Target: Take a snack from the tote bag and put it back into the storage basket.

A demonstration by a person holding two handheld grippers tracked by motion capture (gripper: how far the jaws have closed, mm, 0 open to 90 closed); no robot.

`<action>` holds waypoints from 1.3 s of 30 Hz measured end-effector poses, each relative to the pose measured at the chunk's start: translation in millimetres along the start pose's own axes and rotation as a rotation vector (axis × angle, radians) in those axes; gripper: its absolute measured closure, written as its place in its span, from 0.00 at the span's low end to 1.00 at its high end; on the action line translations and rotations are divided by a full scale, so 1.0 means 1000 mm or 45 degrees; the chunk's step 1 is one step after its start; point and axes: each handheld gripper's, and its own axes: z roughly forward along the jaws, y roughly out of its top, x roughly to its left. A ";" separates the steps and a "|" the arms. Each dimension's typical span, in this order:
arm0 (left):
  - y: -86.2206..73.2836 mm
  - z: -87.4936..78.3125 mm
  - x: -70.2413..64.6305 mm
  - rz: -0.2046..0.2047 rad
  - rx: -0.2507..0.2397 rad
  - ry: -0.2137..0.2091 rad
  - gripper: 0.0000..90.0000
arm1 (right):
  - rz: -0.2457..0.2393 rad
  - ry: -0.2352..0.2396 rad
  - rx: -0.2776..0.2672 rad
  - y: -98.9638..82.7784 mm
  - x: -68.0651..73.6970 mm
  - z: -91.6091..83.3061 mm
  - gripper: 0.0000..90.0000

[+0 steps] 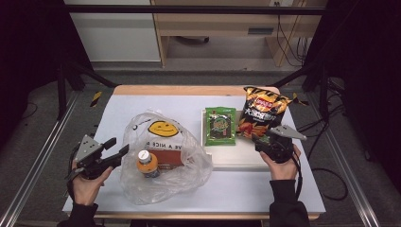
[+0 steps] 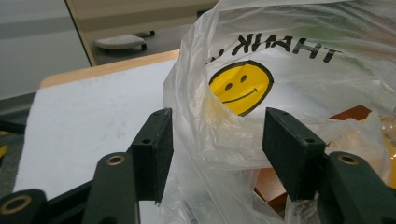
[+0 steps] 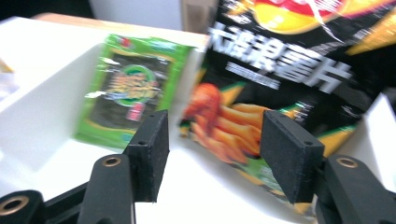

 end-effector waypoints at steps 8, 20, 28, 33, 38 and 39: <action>0.006 -0.010 -0.002 -0.005 -0.095 -0.004 0.46 | -0.073 0.166 -0.086 0.010 0.032 -0.012 0.44; 0.021 -0.022 -0.010 -0.037 -0.136 -0.040 0.46 | -0.167 0.283 -0.216 0.020 0.076 -0.015 0.48; 0.030 -0.018 -0.016 -0.032 -0.123 -0.099 0.49 | -0.187 0.378 -0.215 0.026 0.100 -0.013 0.41; 0.037 -0.010 -0.026 -0.009 -0.100 -0.154 0.53 | -0.218 0.491 -0.245 0.035 0.118 -0.019 0.42; 0.041 0.005 -0.034 -0.001 -0.054 -0.183 0.62 | -0.237 0.610 -0.248 0.050 0.147 -0.018 0.45; 0.041 0.008 -0.035 -0.001 -0.046 -0.183 0.64 | -0.234 0.627 -0.247 0.053 0.156 -0.016 0.45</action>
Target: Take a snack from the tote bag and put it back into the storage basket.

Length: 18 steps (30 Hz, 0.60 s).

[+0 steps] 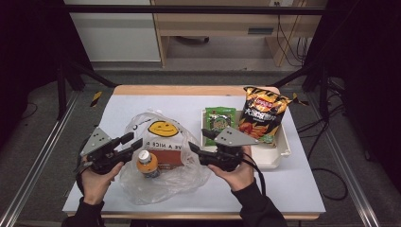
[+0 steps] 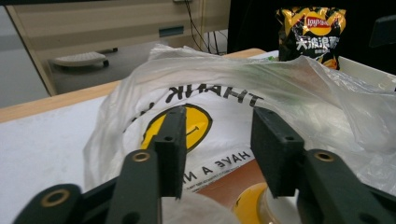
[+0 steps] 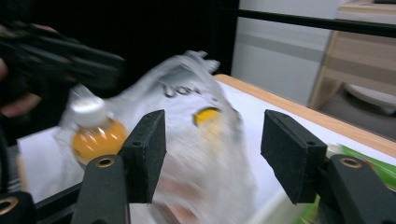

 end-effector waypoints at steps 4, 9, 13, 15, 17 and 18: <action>-0.003 0.011 0.000 -0.002 0.062 -0.009 0.73 | -0.024 0.052 0.042 0.005 0.015 0.020 0.48; -0.016 0.018 0.006 -0.040 0.118 0.018 0.85 | -0.078 0.096 0.134 0.001 0.026 0.037 0.68; -0.026 0.023 0.009 -0.045 0.170 0.027 0.90 | -0.101 0.125 0.253 -0.006 0.028 0.048 0.79; -0.031 0.025 0.010 -0.037 0.200 0.032 0.91 | -0.110 0.119 0.322 -0.013 0.026 0.054 0.84; -0.037 0.026 0.011 -0.037 0.224 0.038 0.92 | -0.124 0.106 0.368 -0.020 0.024 0.056 0.86; -0.041 0.026 0.012 -0.032 0.241 0.044 0.92 | -0.118 0.105 0.387 -0.025 0.023 0.056 0.87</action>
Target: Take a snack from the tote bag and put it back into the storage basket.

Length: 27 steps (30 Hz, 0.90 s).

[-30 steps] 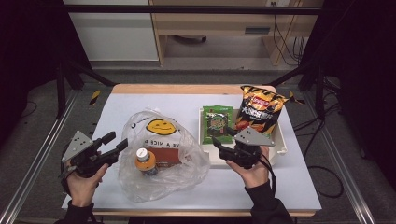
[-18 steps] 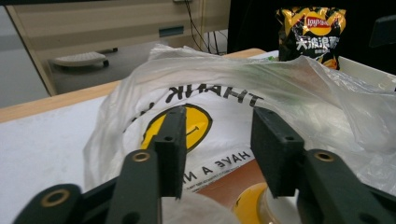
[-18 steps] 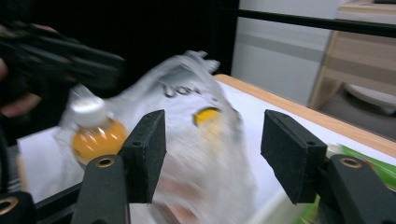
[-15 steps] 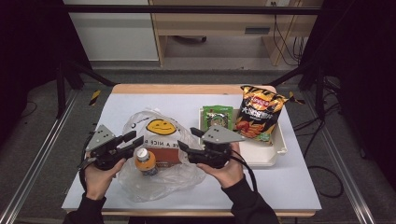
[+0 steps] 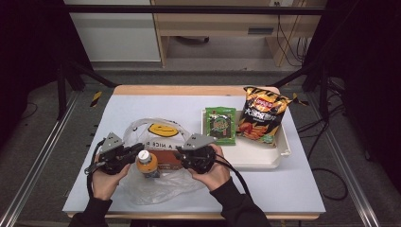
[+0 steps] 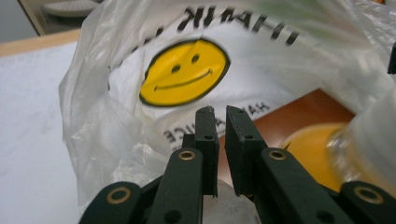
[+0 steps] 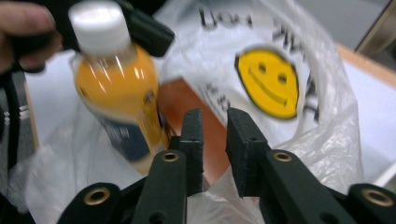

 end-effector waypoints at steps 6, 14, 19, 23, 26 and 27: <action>-0.019 0.003 0.006 -0.006 0.058 0.039 0.92 | 0.017 -0.038 0.103 -0.030 -0.007 0.007 0.83; -0.029 0.004 0.013 -0.009 0.089 0.065 0.93 | 0.054 -0.110 0.117 -0.053 -0.018 0.007 0.73; -0.030 0.000 0.011 -0.017 0.055 0.036 0.88 | 0.027 -0.113 0.127 -0.054 -0.017 0.009 0.67; -0.026 -0.014 0.006 0.004 -0.017 -0.007 0.87 | -0.004 -0.073 0.038 -0.044 -0.009 0.004 0.66; -0.027 -0.017 0.001 0.042 -0.012 -0.028 0.87 | -0.017 -0.039 0.001 -0.035 -0.003 0.007 0.66; -0.028 -0.017 0.000 0.058 -0.007 -0.031 0.87 | -0.018 -0.028 0.004 -0.033 -0.002 0.010 0.66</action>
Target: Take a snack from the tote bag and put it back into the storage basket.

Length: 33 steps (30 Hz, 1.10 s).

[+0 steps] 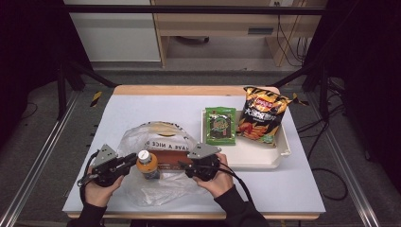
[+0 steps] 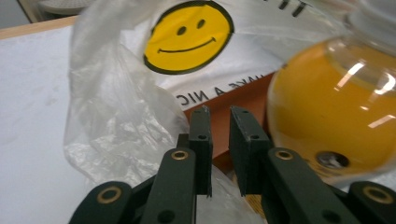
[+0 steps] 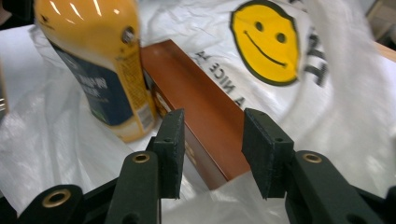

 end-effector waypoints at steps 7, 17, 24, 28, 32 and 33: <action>-0.009 0.010 0.003 0.024 0.093 0.031 0.83 | -0.007 -0.019 0.094 -0.003 -0.004 0.023 0.51; -0.016 0.019 0.006 0.027 0.174 0.034 0.78 | -0.013 -0.096 0.165 -0.008 -0.015 0.028 0.38; -0.017 0.023 0.009 0.022 0.180 0.043 0.77 | -0.059 -0.124 0.156 -0.009 -0.011 0.036 0.31; -0.020 0.025 0.012 0.017 0.205 0.066 0.77 | -0.074 -0.121 0.166 -0.007 -0.010 0.038 0.30; -0.020 0.026 0.014 0.015 0.206 0.063 0.77 | -0.103 -0.136 0.171 -0.005 -0.010 0.042 0.29; -0.020 0.026 0.014 0.015 0.206 0.062 0.77 | -0.104 -0.138 0.175 -0.004 -0.009 0.043 0.28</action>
